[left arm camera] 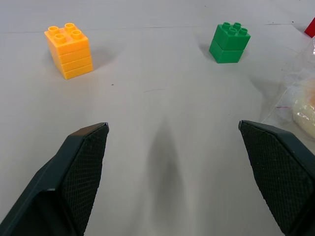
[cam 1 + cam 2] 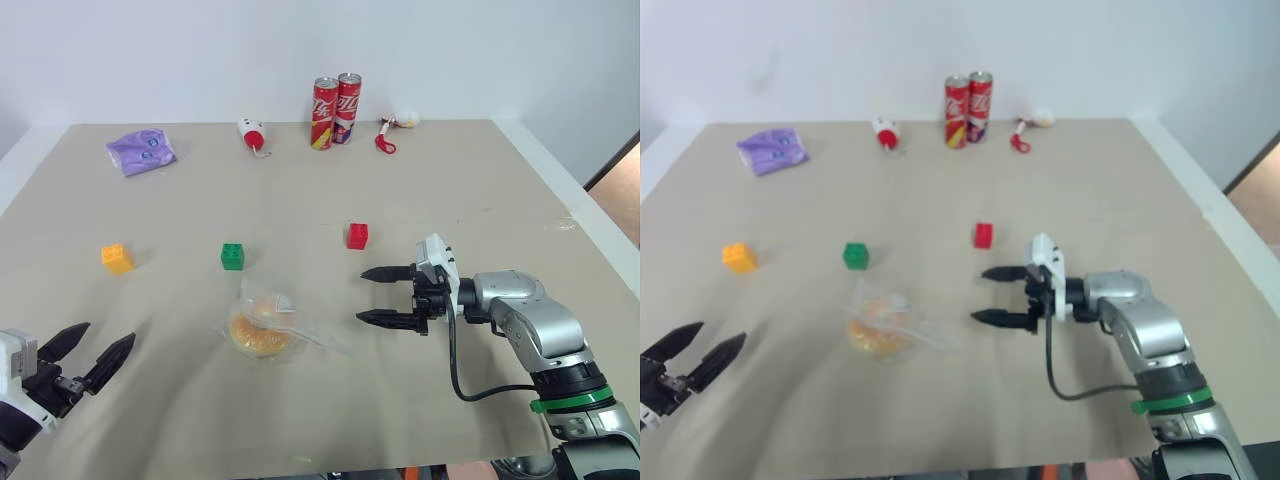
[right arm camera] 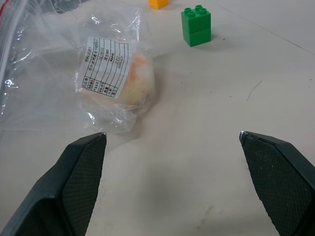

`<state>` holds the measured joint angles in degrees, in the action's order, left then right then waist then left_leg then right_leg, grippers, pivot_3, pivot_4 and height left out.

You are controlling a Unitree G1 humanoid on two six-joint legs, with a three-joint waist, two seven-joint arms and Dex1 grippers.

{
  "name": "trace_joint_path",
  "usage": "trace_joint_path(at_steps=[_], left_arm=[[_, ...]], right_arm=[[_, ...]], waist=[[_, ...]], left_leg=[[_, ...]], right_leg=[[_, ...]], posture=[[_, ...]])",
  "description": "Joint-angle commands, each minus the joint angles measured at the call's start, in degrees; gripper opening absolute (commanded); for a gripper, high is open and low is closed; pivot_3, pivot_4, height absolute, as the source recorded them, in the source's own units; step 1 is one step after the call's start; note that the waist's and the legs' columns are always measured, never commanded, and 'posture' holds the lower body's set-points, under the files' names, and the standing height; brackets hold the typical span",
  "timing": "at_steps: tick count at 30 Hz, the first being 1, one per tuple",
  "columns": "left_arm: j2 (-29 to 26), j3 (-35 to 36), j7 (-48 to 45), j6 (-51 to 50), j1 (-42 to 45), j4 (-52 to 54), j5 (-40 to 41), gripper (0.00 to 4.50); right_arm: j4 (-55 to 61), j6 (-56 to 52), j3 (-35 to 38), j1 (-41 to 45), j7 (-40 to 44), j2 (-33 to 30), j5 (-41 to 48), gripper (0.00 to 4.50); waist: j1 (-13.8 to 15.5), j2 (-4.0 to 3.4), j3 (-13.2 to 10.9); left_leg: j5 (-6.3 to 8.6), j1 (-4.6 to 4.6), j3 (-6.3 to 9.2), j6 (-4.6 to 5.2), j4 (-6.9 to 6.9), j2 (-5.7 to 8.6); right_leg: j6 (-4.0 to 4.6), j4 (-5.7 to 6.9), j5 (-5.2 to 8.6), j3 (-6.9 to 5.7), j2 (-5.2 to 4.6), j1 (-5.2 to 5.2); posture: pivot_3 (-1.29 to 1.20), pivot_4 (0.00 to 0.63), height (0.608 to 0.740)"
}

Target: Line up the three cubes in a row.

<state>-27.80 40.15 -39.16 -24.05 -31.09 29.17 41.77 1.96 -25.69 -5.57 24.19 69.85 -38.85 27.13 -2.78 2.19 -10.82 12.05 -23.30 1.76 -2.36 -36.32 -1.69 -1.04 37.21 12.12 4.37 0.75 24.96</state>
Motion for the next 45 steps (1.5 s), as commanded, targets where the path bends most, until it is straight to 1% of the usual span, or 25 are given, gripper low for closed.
trace_joint_path(at_steps=[1,3,8,12,17,22,25,30,35,42,45], left_arm=[[-1.9,0.0,-1.5,-0.1,0.2,2.4,2.2,4.39],[-4.5,-0.6,-3.7,-2.1,1.2,3.8,4.7,4.39],[-9.4,-1.9,-7.2,-2.6,3.8,7.4,7.7,4.39],[-13.8,-3.1,-9.1,-3.7,7.9,10.3,11.1,4.39],[-15.9,-3.7,-9.4,-4.0,11.2,11.8,14.0,4.39],[-15.8,-3.5,-9.3,-3.9,9.8,13.0,14.1,4.39],[-14.8,-1.8,-10.8,-3.2,6.3,13.0,13.7,4.39],[-13.7,0.1,-11.3,-2.1,2.5,13.0,12.7,4.39],[-12.5,-0.3,-10.4,-1.3,1.2,14.1,11.9,4.39],[-11.4,-0.7,-9.2,-0.9,0.1,15.6,11.8,4.39],[-11.3,-0.8,-8.8,-0.9,0.0,15.9,11.8,4.39]], right_arm=[[1.5,-0.1,1.1,1.7,-0.4,0.6,0.8,4.50],[2.6,-0.7,0.5,3.0,-1.1,1.5,0.8,4.50],[3.5,-2.1,-1.1,7.1,-0.1,2.9,1.1,4.50],[1.2,-1.7,-3.6,13.1,1.4,5.9,0.3,4.50],[-3.1,0.5,-8.0,17.9,2.9,10.8,-2.2,4.50],[-8.4,6.1,-13.4,18.8,5.4,14.1,-7.2,4.50],[-12.9,9.7,-16.3,19.8,6.5,16.6,-10.3,4.50],[-18.2,12.8,-18.4,22.1,7.7,20.8,-13.1,4.50],[-23.7,16.0,-20.6,23.9,8.5,24.7,-16.4,4.50],[-29.8,20.0,-24.3,24.9,11.3,26.7,-21.4,4.50],[-34.3,22.2,-24.3,25.9,10.0,28.3,-23.3,4.50]], waist=[[0.0,0.00,0.0],[0.0,0.03,0.0],[0.0,0.02,0.0],[-0.1,0.01,0.0],[0.0,0.00,0.0],[0.0,-0.01,0.0],[-0.1,0.00,0.0],[-0.3,-0.01,0.0],[-0.5,0.00,0.0],[-0.5,-0.01,0.0],[-0.6,0.00,0.0]], left_leg=[[0.00,0.00,0.00,0.00,0.00,0.00],[0.00,0.00,0.00,0.00,0.00,0.00],[-0.01,0.01,0.00,0.00,-0.07,-0.02],[0.00,0.01,-0.05,0.00,-0.05,-0.04],[0.00,0.04,-0.04,0.00,-0.05,-0.12],[0.00,-0.02,-0.04,-0.01,-0.05,-0.11],[0.01,0.00,-0.05,-0.01,-0.05,-0.10],[0.00,0.04,-0.04,-0.01,-0.05,-0.18],[-0.01,0.11,-0.04,-0.02,-0.06,-0.26],[-0.01,0.11,-0.05,-0.03,-0.06,-0.27],[-0.01,0.17,-0.05,-0.03,-0.06,-0.32]], right_leg=[[0.00,0.00,0.00,0.00,0.00,0.00],[0.00,0.03,0.00,0.00,0.01,0.01],[-0.01,0.11,-0.03,0.02,0.04,0.02],[0.01,0.12,-0.02,0.05,0.06,0.04],[0.06,0.15,-0.04,0.05,0.13,0.03],[0.08,0.16,-0.03,0.04,0.11,0.06],[0.08,0.15,-0.03,0.05,0.10,0.05],[0.14,0.25,-0.05,0.04,0.19,0.10],[0.25,0.29,-0.11,0.04,0.27,0.08],[0.27,0.29,-0.10,0.04,0.27,0.09],[0.31,0.30,-0.13,0.04,0.32,0.06]], posture=[[0.00,0.150,0.740],[0.00,0.150,0.740],[0.00,0.150,0.740],[0.00,0.150,0.740],[0.00,0.150,0.740],[0.00,0.150,0.740],[0.00,0.150,0.740],[0.00,0.150,0.740],[0.00,0.150,0.740],[0.00,0.150,0.740],[0.00,0.150,0.740]])
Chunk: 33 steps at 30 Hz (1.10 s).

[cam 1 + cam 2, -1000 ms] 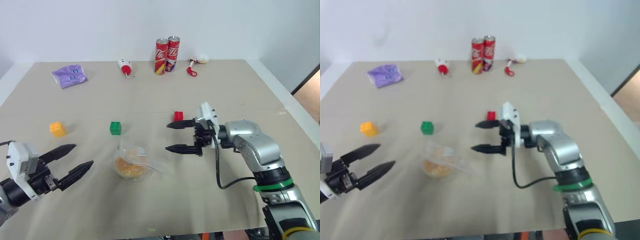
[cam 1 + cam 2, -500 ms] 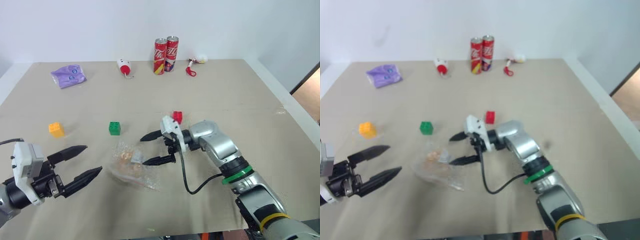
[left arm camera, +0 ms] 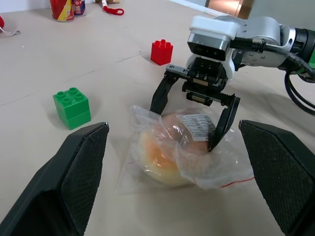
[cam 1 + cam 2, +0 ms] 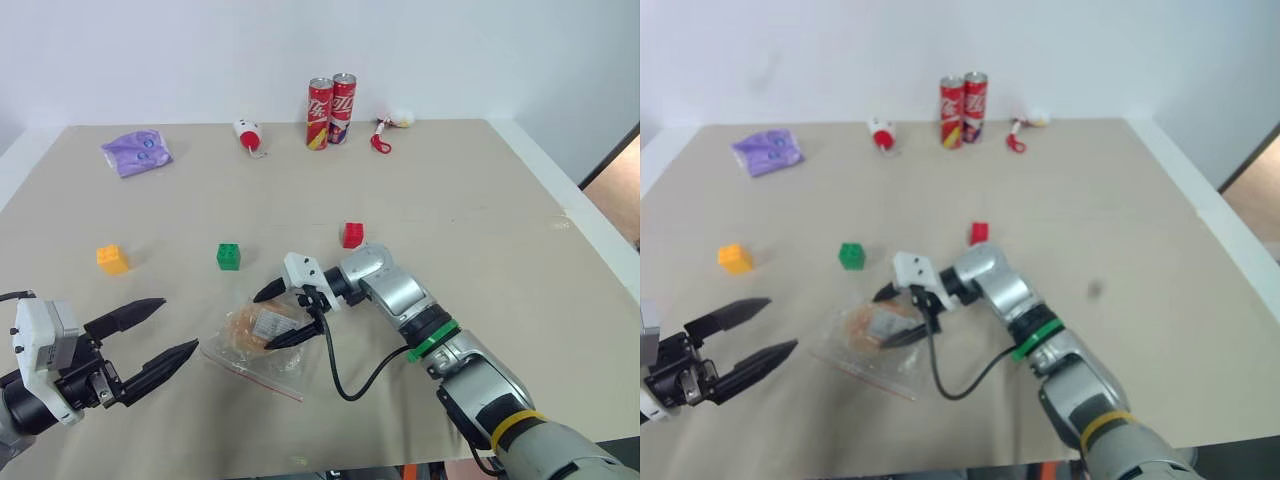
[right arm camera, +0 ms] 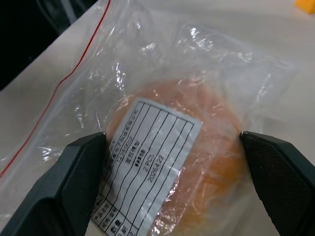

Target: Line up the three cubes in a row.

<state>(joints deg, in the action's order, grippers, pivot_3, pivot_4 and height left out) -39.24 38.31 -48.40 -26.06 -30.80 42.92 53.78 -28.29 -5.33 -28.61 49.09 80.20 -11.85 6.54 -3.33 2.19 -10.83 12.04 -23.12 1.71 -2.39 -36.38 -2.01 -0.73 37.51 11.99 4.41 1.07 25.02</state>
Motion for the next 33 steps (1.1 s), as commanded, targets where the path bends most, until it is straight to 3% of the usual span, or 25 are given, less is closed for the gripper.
trace_joint_path(at_steps=[1,4,10,20,26,28,33], left_arm=[[0.1,0.9,0.7,1.2,-0.2,2.2,-0.3,4.43],[0.1,0.6,1.2,1.1,-0.1,2.5,-0.3,4.43],[-0.7,-0.9,1.1,0.8,1.4,2.1,-0.9,4.43],[-2.1,-7.5,0.8,0.7,9.5,-1.8,-2.8,4.43],[-0.9,-13.0,0.9,1.5,14.2,-3.7,-5.2,4.43],[0.0,-14.9,0.8,2.1,15.3,-4.3,-6.3,4.43],[1.5,-18.0,0.2,3.4,17.2,-6.0,-8.3,4.43]], right_arm=[[-5.6,2.3,-1.0,1.4,-0.9,1.9,-3.1,4.08],[-8.8,4.2,-0.2,2.0,-1.6,3.2,-3.5,3.47],[-12.2,5.6,0.9,1.8,-4.8,3.6,-4.8,1.32],[-5.1,0.3,6.5,0.4,2.4,-5.7,-0.1,1.32],[0.0,-4.7,13.0,2.4,9.0,-16.5,5.4,1.32],[1.7,-5.6,15.3,2.9,11.6,-24.2,9.1,1.32],[-7.5,0.0,18.8,6.7,9.1,-34.5,4.9,1.32]], waist=[[-0.2,0.00,0.0],[-0.7,0.00,0.0],[-1.1,-0.01,0.0],[-0.4,-0.06,0.0],[-0.3,-0.08,0.0],[-0.4,-0.16,-0.1],[-0.8,-0.23,-0.1]], left_leg=[[0.00,0.05,0.00,0.00,0.00,-0.03],[0.00,0.11,0.00,0.00,0.00,-0.13],[0.00,0.33,0.00,0.00,0.00,-0.56],[-0.07,0.37,-0.12,-0.05,-0.04,-0.51],[-0.04,0.05,-0.33,-0.10,-0.06,-0.53],[-0.03,0.00,-0.37,-0.08,0.02,-0.57],[0.05,-0.03,-0.45,0.03,0.08,-0.59]], right_leg=[[0.02,0.00,-0.01,0.00,0.03,-0.02],[0.09,0.01,-0.06,0.00,0.14,-0.05],[0.34,0.04,-0.19,0.04,0.68,-0.13],[0.38,0.13,-0.21,0.09,0.55,-0.22],[0.32,0.10,-0.17,0.24,0.56,0.06],[0.37,0.11,-0.14,0.28,0.64,0.16],[0.40,0.13,-0.02,0.37,0.73,0.24]], posture=[[0.00,0.150,0.740],[0.00,0.150,0.740],[0.00,0.150,0.740],[0.00,0.150,0.740],[0.00,0.150,0.740],[0.00,0.150,0.740],[0.00,0.150,0.740]])
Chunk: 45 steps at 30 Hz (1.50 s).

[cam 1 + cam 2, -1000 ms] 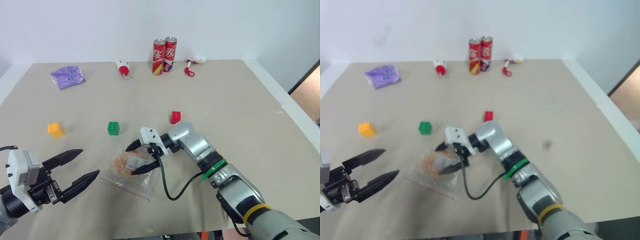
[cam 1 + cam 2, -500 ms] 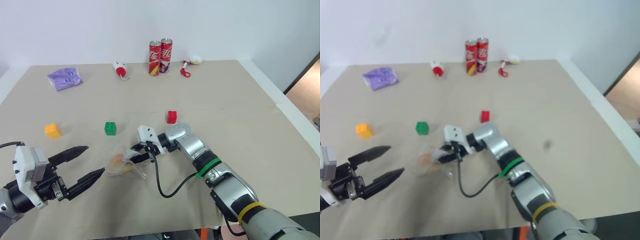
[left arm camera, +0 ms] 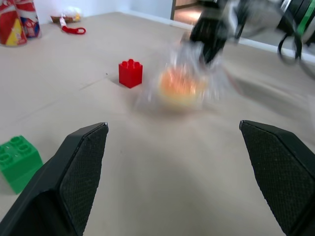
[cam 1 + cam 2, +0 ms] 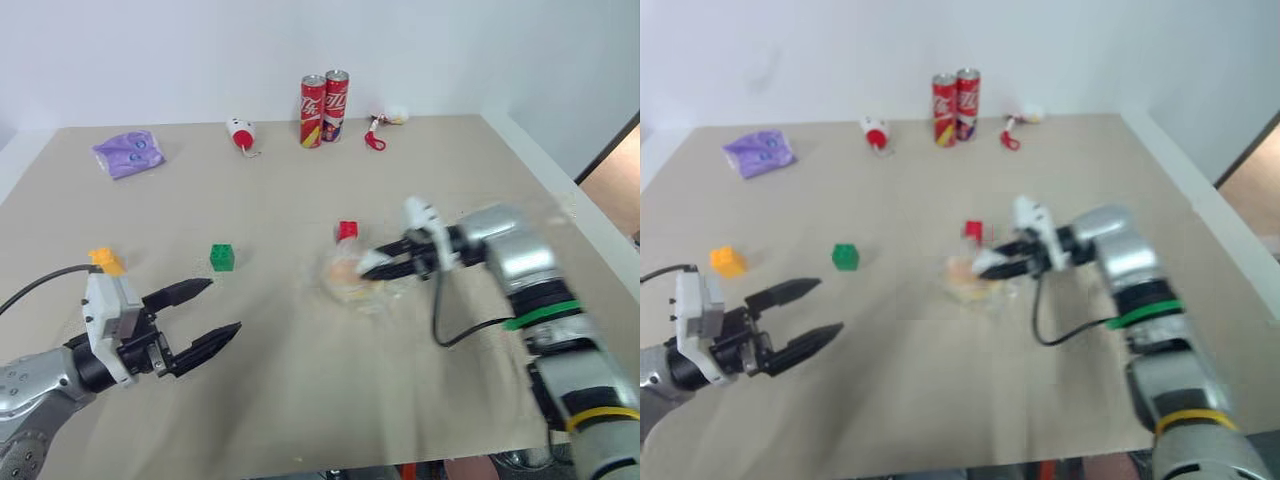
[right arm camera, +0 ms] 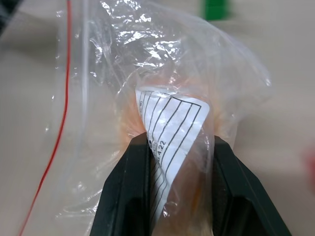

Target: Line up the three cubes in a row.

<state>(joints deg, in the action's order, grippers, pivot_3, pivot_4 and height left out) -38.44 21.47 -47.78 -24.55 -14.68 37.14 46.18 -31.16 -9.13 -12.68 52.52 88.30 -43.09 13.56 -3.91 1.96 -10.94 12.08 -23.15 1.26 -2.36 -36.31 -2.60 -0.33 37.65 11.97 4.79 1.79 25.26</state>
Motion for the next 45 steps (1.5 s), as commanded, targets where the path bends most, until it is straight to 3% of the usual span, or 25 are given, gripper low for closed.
trace_joint_path(at_steps=[1,3,7,13,24,26,28,30,33,41,43,45], left_arm=[[0.9,-1.6,-0.6,2.0,1.5,-0.4,-0.8,4.43],[1.1,-2.2,-0.9,2.2,2.1,-0.9,-1.1,4.43],[1.0,-3.8,-1.8,2.5,4.6,-2.9,-1.6,4.43],[1.0,-4.9,-3.1,2.5,7.3,-5.0,-1.7,4.43],[1.8,-6.0,-3.3,2.6,7.2,-5.3,-1.5,4.43],[1.9,-5.9,-3.2,2.5,7.0,-5.0,-1.3,4.43],[1.9,-5.7,-3.2,2.6,6.6,-4.7,-1.2,4.43],[2.0,-5.5,-3.1,2.5,6.2,-4.5,-1.0,4.43],[2.0,-5.5,-3.0,2.7,5.7,-4.2,-1.0,4.43],[2.1,-5.8,-2.9,2.8,5.2,-3.9,-1.1,4.43],[2.1,-5.8,-3.0,2.9,5.0,-4.1,-1.1,4.43],[2.1,-5.8,-3.0,2.9,5.0,-4.3,-1.1,4.43]], right_arm=[[-7.4,5.6,3.0,4.2,-0.2,-4.4,-3.5,1.32],[-12.4,9.1,3.4,6.1,-3.0,-5.5,-6.0,1.32],[-25.6,15.9,4.7,12.2,-19.8,-4.8,-12.3,1.32],[-34.8,20.2,3.8,15.8,-40.9,-2.1,-19.3,1.32],[-38.5,20.6,12.3,21.9,-58.0,1.8,-16.2,1.32],[-38.1,19.0,16.9,23.7,-56.2,3.0,-11.5,1.32],[-35.7,16.9,19.9,23.8,-48.8,4.7,-6.8,1.32],[-29.8,15.7,18.1,20.2,-38.5,6.3,-4.8,1.32],[-19.8,11.9,16.1,13.8,-29.7,8.0,-3.0,1.32],[6.9,-3.3,11.7,-2.4,-17.7,6.5,1.9,1.32],[10.1,-4.5,11.3,-4.6,-18.9,6.7,1.4,1.32],[11.4,-4.9,11.5,-5.8,-20.3,7.3,1.1,1.82]], waist=[[-0.4,0.02,0.0],[-0.7,0.05,0.0],[-1.0,0.00,0.0],[-1.2,0.02,0.0],[-1.8,0.01,0.0],[-1.8,0.01,0.0],[-1.9,0.01,0.0],[-2.0,0.01,0.0],[-2.0,0.05,0.0],[-1.7,-0.02,0.0],[-1.7,-0.02,0.0],[-1.8,-0.02,0.0]], left_leg=[[0.00,0.03,-0.01,0.01,0.00,-0.01],[0.00,0.09,-0.05,0.00,0.00,-0.03],[-0.01,0.20,-0.25,0.01,-0.02,-0.02],[-0.03,0.24,-0.65,0.00,-0.03,0.03],[-0.01,0.23,-0.90,0.02,-0.03,0.09],[-0.01,0.25,-0.90,0.02,-0.03,0.09],[-0.01,0.25,-0.91,0.02,-0.03,0.09],[-0.01,0.25,-0.93,0.02,-0.03,0.08],[0.04,0.31,-0.91,0.10,-0.02,-0.02],[0.04,0.23,-0.89,0.10,-0.04,-0.01],[0.04,0.23,-0.89,0.10,-0.05,-0.01],[0.04,0.27,-0.91,0.09,-0.07,-0.02]], right_leg=[[0.00,0.00,0.00,0.02,0.02,-0.01],[0.00,0.00,-0.01,0.06,0.04,-0.03],[-0.12,0.02,-0.14,0.29,0.05,-0.04],[-0.28,0.01,-0.27,0.83,0.06,0.00],[-0.49,0.00,-0.30,1.19,0.02,0.05],[-0.49,0.01,-0.30,1.18,0.03,0.05],[-0.50,0.01,-0.31,1.20,0.03,0.05],[-0.51,0.01,-0.32,1.21,0.04,0.05],[-0.59,0.01,-0.36,1.17,0.12,0.00],[-0.73,0.02,-0.43,1.15,0.10,0.06],[-0.74,0.02,-0.43,1.15,0.11,0.06],[-0.70,0.02,-0.41,1.16,0.12,0.05]], posture=[[0.00,0.150,0.740],[0.00,0.150,0.740],[0.00,0.150,0.740],[0.00,0.150,0.740],[0.00,0.150,0.740],[0.00,0.150,0.740],[0.00,0.150,0.740],[0.00,0.150,0.740],[0.00,0.150,0.740],[0.00,0.150,0.740],[0.00,0.150,0.740],[0.00,0.150,0.740]])
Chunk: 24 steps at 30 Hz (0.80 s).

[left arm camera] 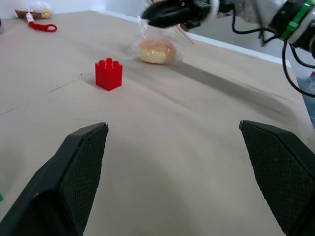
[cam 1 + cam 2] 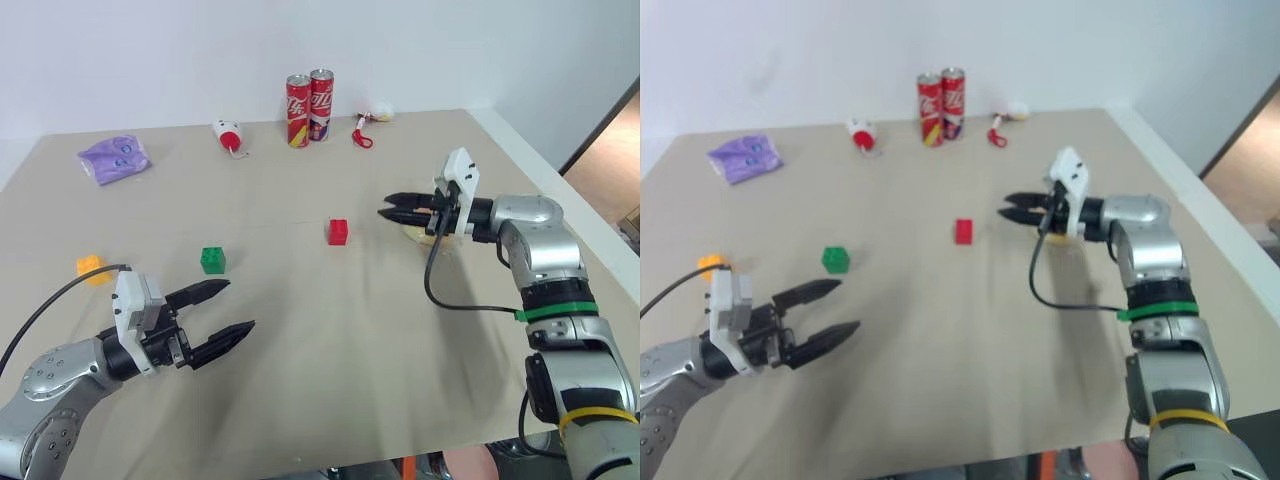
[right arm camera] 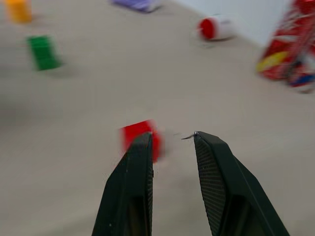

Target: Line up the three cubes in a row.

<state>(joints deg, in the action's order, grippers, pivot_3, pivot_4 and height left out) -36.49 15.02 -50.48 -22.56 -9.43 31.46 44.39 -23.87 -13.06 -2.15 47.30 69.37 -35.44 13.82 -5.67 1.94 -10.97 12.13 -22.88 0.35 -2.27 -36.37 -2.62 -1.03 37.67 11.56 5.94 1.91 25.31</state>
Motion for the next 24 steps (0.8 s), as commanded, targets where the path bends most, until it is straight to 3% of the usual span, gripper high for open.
trace_joint_path(at_steps=[1,8,11,20,24], left_arm=[[0.2,0.6,-0.3,1.0,-0.2,1.4,0.5,4.43],[0.5,0.2,-0.1,1.4,0.0,1.0,-0.2,4.43],[0.7,0.3,0.0,1.3,-0.2,1.2,-0.2,4.43],[1.7,0.0,1.4,2.6,-0.1,1.2,-2.7,4.43],[2.5,-0.9,2.3,3.5,0.0,1.2,-4.2,4.43]], right_arm=[[4.4,-1.8,1.3,-0.7,-1.7,0.1,1.4,2.03],[9.9,-5.4,-1.6,-5.9,-2.7,0.4,0.3,4.49],[12.7,-6.2,-3.2,-8.4,-4.2,0.9,-0.8,4.49],[12.0,-9.4,-4.4,-8.1,-24.8,10.1,-8.6,4.49],[13.2,-12.2,-4.2,-8.4,-26.7,11.5,-8.4,4.49]], waist=[[-0.1,0.00,0.0],[-0.1,0.05,0.0],[-0.1,0.05,0.0],[-0.2,0.11,0.1],[-0.1,0.12,0.1]], left_leg=[[0.00,0.01,-0.02,0.00,-0.01,0.00],[-0.02,0.04,-0.01,-0.02,-0.07,0.00],[-0.02,0.03,-0.03,-0.02,-0.06,0.00],[-0.04,0.05,-0.04,-0.05,-0.07,-0.02],[-0.04,0.01,-0.05,-0.05,-0.07,-0.01]], right_leg=[[0.13,0.00,0.06,0.01,0.01,0.00],[0.14,0.01,0.02,0.02,0.02,-0.03],[0.15,0.01,0.04,0.05,0.02,-0.02],[0.13,0.03,0.00,0.08,0.06,0.00],[0.12,0.02,0.01,0.11,0.06,0.00]], posture=[[0.00,0.150,0.740],[0.00,0.150,0.740],[0.00,0.150,0.740],[0.00,0.150,0.740],[0.00,0.150,0.740]])
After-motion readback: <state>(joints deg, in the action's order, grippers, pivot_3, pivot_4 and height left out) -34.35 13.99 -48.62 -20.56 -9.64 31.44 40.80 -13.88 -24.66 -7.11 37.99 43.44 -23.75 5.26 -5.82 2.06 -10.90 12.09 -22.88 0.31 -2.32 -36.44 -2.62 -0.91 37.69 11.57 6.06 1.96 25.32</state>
